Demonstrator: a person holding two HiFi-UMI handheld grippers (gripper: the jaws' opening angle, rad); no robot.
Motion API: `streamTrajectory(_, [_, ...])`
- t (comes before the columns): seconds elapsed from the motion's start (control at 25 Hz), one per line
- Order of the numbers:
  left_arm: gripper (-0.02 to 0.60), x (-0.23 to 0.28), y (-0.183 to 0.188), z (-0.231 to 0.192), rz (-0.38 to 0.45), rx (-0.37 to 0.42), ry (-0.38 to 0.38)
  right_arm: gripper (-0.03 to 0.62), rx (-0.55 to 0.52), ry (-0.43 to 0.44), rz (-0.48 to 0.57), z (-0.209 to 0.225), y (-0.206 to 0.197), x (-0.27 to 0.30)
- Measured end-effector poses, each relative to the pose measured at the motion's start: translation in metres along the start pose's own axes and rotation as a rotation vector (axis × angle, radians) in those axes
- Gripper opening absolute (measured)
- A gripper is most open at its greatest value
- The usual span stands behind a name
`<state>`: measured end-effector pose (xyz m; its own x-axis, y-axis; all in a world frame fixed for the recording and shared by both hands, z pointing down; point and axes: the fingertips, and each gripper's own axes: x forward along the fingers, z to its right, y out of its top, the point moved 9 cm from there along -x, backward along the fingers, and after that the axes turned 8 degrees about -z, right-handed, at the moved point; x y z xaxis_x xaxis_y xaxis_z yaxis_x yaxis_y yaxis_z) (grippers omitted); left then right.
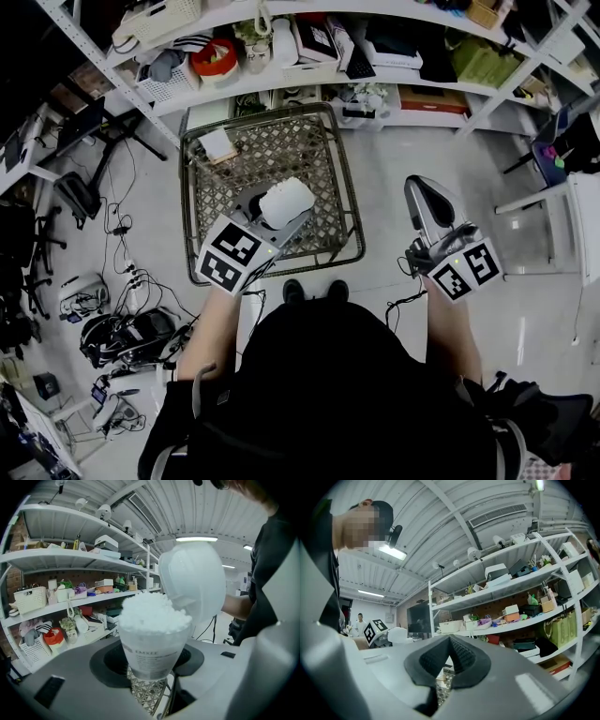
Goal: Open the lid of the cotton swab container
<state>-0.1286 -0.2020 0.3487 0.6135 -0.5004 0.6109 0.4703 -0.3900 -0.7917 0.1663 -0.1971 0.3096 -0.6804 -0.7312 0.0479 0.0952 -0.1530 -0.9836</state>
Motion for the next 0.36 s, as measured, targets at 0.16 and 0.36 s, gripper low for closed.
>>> streamTrajectory(0.16, [0.212, -0.0005, -0.0008, 0.0022, -0.001, 0.002, 0.001, 0.008, -0.002, 0.006, 0.0, -0.0009, -0.0005, -0.0006])
streamTrajectory(0.36, [0.212, -0.0034, -0.0012, -0.0001, -0.008, 0.0, 0.005, 0.008, -0.004, 0.009, -0.004, -0.0025, 0.0004, 0.0013])
